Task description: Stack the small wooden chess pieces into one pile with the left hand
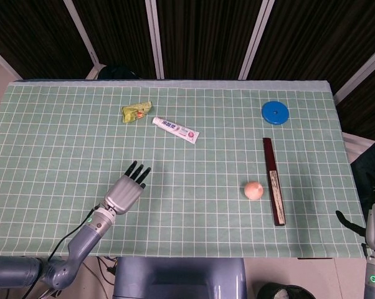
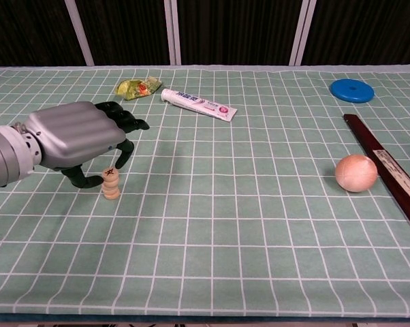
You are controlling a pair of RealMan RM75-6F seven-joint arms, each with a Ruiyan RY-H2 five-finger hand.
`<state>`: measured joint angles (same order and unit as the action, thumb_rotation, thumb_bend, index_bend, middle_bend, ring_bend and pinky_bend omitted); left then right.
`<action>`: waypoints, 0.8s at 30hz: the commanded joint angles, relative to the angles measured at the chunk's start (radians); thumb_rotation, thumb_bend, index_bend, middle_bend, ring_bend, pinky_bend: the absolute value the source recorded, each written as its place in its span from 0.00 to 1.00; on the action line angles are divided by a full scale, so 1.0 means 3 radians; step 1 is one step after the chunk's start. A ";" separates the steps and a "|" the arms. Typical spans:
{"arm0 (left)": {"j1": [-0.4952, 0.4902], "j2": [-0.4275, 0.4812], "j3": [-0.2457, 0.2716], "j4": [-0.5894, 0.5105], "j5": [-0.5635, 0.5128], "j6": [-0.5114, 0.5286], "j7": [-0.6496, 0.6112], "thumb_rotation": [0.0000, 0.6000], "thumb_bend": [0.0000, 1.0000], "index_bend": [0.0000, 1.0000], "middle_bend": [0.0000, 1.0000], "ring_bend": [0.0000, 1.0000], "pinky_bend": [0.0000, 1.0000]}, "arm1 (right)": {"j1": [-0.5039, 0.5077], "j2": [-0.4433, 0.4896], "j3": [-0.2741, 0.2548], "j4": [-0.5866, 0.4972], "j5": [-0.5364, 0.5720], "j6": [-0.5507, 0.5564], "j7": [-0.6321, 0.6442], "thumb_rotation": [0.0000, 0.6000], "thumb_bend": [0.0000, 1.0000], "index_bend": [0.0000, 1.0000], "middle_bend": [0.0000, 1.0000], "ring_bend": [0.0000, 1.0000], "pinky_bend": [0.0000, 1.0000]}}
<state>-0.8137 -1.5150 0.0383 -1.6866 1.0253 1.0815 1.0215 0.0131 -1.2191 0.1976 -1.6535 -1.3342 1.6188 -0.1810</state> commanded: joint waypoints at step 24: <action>0.0755 0.0862 0.0043 -0.0697 0.0969 0.1233 -0.1045 1.00 0.22 0.24 0.00 0.00 0.00 | 0.0015 -0.0001 -0.0056 0.0067 -0.0167 0.0027 0.0011 1.00 0.23 0.09 0.01 0.00 0.00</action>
<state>-0.6673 -1.3345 0.0365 -1.8485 1.2323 1.3472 0.7986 0.0162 -1.2205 0.1857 -1.6376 -1.3754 1.6270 -0.1804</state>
